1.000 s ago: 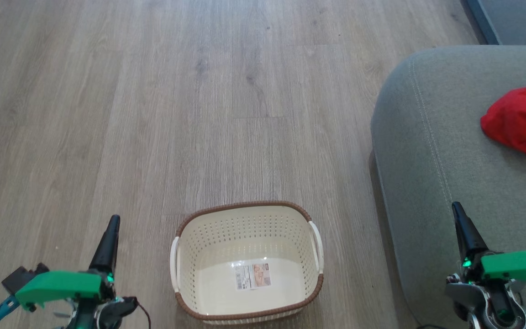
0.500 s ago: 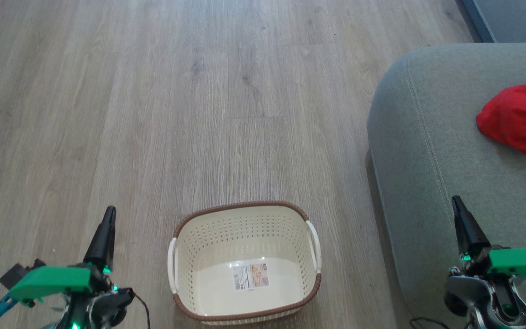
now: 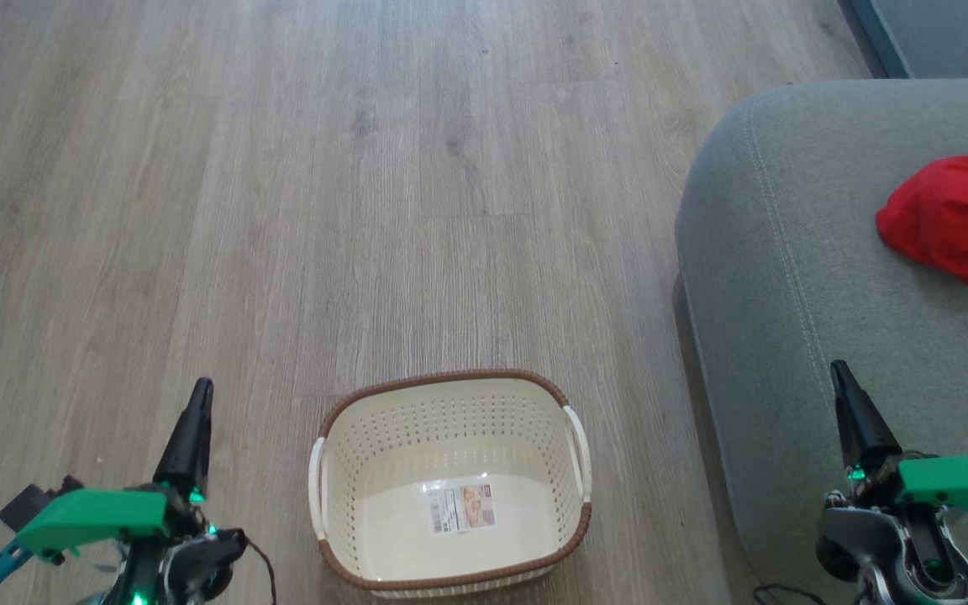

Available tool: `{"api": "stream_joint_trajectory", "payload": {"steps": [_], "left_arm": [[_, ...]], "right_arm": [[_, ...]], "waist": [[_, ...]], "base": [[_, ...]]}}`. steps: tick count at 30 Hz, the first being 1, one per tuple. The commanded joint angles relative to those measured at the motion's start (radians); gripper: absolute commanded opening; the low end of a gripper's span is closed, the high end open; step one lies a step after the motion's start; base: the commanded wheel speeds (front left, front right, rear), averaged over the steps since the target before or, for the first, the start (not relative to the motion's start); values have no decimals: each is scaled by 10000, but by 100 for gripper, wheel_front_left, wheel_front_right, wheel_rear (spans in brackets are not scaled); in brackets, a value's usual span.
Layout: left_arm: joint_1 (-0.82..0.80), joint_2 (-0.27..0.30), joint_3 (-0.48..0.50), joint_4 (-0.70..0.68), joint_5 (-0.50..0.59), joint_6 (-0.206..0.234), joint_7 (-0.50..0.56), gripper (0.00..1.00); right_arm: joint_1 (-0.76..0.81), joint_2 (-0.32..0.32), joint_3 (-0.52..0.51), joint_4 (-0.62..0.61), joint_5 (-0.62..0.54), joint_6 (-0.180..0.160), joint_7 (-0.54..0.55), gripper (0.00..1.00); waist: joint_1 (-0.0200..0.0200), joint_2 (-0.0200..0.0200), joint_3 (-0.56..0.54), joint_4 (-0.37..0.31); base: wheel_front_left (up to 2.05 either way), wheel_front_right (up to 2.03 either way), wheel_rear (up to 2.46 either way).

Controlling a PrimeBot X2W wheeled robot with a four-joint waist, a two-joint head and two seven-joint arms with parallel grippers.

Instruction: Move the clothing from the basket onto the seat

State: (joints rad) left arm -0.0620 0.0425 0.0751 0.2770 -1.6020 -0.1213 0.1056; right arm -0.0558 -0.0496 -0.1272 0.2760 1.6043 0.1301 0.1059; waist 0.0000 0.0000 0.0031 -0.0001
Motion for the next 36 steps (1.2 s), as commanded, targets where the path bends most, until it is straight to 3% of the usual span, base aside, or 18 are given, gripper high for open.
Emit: {"api": "stream_joint_trajectory", "payload": {"steps": [1,36], "left_arm": [[-461,77,387,-316,-67,-94,76,0],[-461,77,386,-317,-67,-94,76,0]], "right_arm": [[-520,-29,156,-314,61,6,55,0],[-521,-19,142,-313,49,6,67,0]], "waist": [[0,0,0,1],[0,0,0,1]], "base": [[0,0,0],[0,0,0]]}}
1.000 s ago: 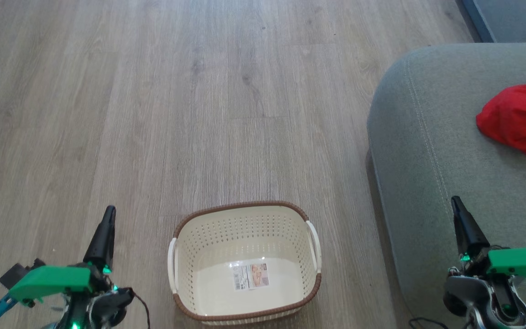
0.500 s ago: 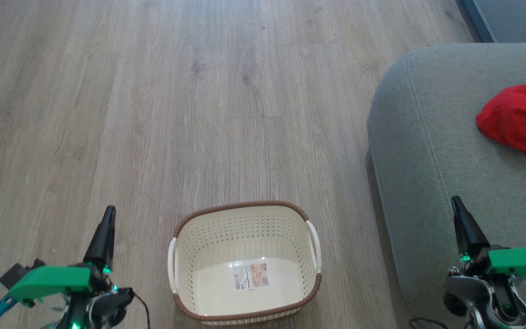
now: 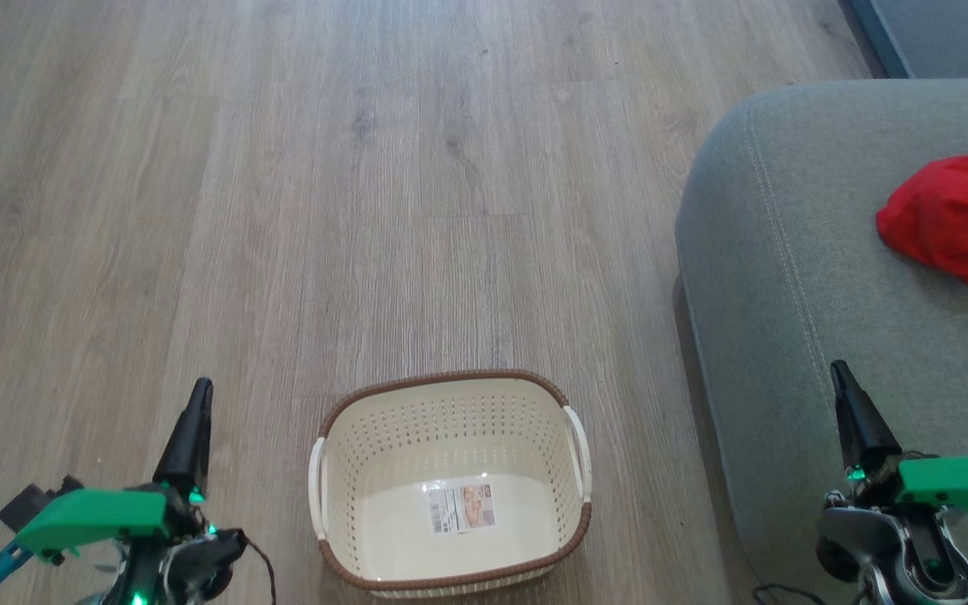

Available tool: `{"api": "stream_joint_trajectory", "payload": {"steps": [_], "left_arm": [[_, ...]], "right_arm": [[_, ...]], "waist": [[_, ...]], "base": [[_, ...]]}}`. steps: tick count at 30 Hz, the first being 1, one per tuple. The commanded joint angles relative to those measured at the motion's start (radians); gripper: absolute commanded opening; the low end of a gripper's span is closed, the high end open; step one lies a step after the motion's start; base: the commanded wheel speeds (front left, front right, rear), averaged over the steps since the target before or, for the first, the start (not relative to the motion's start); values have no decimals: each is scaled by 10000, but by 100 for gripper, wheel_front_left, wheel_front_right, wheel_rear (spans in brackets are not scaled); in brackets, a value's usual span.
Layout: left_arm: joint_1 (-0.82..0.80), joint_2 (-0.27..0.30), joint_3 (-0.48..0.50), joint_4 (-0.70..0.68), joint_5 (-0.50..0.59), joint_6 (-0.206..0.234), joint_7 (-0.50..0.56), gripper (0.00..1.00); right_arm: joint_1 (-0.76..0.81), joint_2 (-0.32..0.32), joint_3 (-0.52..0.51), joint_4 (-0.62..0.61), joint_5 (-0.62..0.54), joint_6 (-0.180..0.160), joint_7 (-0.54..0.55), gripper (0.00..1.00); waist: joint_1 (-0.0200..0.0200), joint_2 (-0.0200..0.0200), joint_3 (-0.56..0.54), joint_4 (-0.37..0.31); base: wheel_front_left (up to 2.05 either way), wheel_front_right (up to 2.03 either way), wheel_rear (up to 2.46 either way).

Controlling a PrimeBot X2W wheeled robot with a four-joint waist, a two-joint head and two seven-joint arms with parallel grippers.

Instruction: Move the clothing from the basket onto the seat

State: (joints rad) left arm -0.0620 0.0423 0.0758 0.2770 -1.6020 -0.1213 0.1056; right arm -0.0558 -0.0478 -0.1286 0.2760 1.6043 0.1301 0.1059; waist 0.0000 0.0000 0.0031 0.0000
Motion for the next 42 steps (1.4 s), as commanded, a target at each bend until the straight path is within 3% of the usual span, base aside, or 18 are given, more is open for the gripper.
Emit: {"api": "stream_joint_trajectory", "payload": {"steps": [1,42], "left_arm": [[-461,79,378,-317,-67,-94,76,0],[-461,79,378,-318,-68,-94,75,0]], "right_arm": [[-521,-36,155,-313,48,6,67,0],[-522,-30,145,-313,41,6,74,0]], "waist": [[0,0,0,0],[0,0,0,0]], "base": [[0,0,0],[0,0,0]]}}
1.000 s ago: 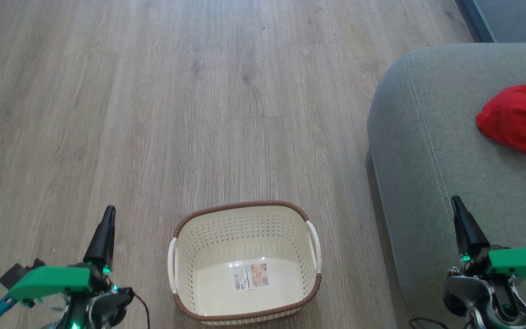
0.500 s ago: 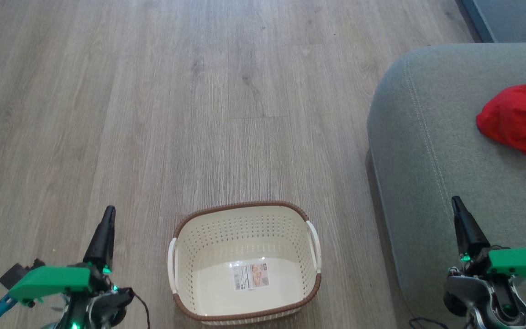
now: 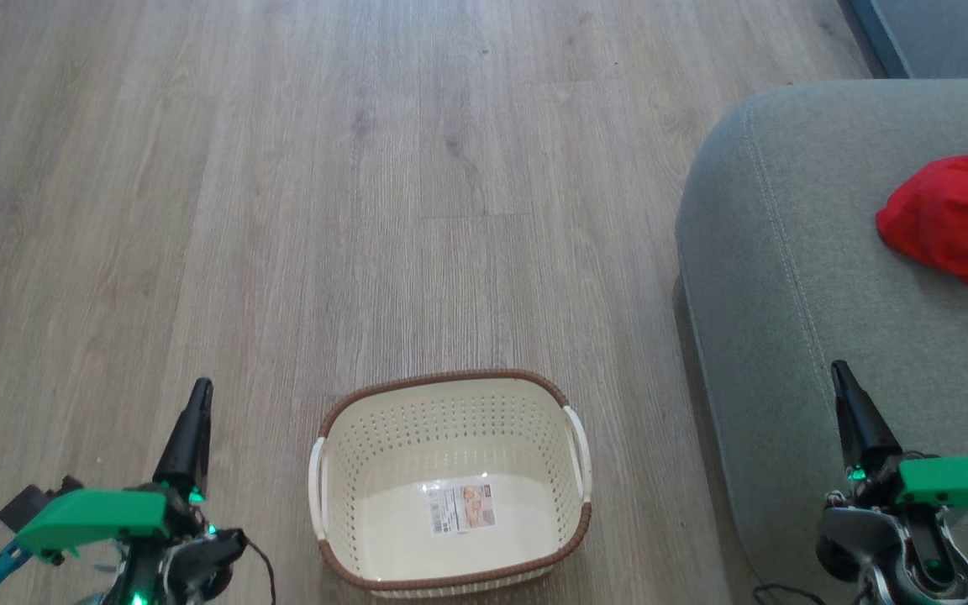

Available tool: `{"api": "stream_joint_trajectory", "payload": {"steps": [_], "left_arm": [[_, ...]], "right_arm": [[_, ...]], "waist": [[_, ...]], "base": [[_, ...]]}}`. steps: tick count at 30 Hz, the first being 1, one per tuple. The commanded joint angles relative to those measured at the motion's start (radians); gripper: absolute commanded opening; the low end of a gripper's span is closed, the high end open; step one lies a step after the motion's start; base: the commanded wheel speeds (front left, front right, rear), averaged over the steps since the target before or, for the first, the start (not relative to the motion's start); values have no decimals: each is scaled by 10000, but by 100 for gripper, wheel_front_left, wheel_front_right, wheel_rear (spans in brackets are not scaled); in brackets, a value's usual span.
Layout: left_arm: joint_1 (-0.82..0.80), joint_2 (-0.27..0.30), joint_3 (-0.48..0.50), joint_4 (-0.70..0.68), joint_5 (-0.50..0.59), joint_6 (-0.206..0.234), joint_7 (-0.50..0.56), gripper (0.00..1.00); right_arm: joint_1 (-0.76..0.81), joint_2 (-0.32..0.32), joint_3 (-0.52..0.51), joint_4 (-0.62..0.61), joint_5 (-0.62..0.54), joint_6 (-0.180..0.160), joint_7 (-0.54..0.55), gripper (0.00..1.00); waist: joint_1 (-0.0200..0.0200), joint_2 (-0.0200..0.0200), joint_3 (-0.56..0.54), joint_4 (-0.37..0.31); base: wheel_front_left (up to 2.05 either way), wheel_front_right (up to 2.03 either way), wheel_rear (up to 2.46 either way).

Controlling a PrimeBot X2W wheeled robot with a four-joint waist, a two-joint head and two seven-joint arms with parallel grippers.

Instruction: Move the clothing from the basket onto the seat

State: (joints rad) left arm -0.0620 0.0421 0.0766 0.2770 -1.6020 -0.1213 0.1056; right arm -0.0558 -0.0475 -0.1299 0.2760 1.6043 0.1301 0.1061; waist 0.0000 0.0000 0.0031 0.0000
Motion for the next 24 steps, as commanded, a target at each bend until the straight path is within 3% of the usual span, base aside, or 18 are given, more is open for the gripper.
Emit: {"api": "stream_joint_trajectory", "payload": {"steps": [1,24], "left_arm": [[-461,81,370,-318,-68,-94,75,0],[-460,81,370,-318,-68,-94,75,0]], "right_arm": [[-522,-34,159,-313,41,6,73,0],[-522,-32,156,-312,38,6,75,0]], "waist": [[0,0,0,0],[0,0,0,0]], "base": [[0,0,0],[0,0,0]]}}
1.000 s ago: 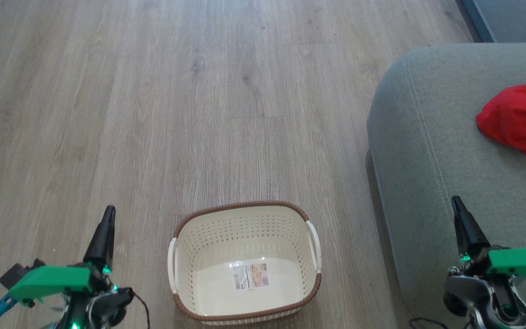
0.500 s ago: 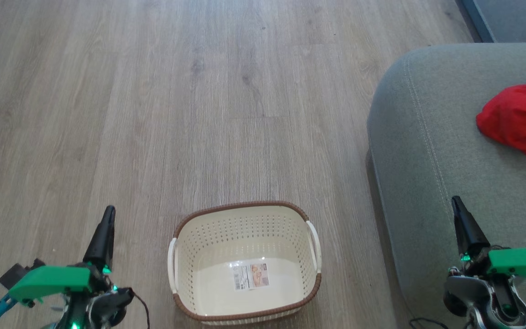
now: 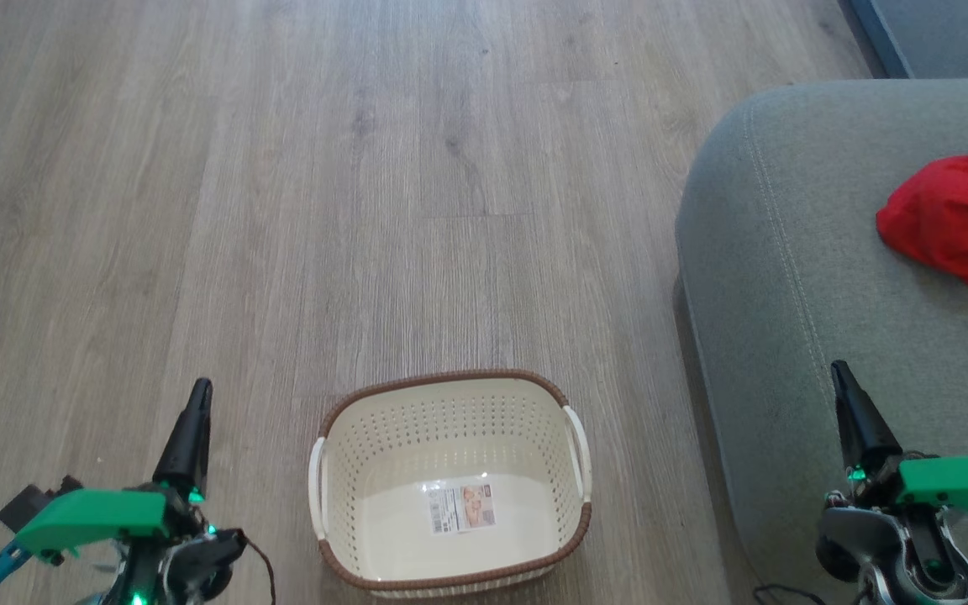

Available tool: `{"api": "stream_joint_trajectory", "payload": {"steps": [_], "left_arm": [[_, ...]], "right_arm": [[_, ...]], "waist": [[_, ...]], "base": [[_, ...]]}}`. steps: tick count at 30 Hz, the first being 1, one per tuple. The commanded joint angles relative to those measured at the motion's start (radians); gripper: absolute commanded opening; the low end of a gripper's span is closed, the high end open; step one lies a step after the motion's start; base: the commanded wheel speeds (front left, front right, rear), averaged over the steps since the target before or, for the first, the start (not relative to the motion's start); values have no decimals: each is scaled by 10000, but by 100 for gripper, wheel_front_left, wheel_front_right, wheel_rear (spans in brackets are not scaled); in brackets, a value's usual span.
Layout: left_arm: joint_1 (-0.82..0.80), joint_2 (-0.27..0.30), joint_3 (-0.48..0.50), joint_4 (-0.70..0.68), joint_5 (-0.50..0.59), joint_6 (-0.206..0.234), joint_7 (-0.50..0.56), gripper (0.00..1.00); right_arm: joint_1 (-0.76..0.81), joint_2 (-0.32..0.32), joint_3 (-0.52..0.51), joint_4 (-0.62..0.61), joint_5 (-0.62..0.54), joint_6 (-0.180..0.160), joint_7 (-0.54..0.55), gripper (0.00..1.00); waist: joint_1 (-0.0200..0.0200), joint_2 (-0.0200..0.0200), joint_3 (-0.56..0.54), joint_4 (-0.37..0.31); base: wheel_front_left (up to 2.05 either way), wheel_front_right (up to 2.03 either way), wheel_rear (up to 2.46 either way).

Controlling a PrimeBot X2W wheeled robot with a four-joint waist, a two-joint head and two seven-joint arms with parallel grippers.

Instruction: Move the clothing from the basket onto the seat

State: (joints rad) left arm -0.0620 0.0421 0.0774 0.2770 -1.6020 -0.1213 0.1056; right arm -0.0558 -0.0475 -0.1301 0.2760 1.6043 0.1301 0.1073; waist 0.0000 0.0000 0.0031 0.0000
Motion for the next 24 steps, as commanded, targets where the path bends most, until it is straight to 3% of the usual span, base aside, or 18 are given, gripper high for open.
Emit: {"api": "stream_joint_trajectory", "payload": {"steps": [1,24], "left_arm": [[-460,81,362,-318,-68,-94,75,0],[-460,81,362,-319,-68,-94,75,0]], "right_arm": [[-522,-32,157,-312,38,6,64,0],[-523,-30,155,-312,37,6,65,0]], "waist": [[0,0,0,0],[0,0,0,0]], "base": [[0,0,0],[0,0,0]]}}
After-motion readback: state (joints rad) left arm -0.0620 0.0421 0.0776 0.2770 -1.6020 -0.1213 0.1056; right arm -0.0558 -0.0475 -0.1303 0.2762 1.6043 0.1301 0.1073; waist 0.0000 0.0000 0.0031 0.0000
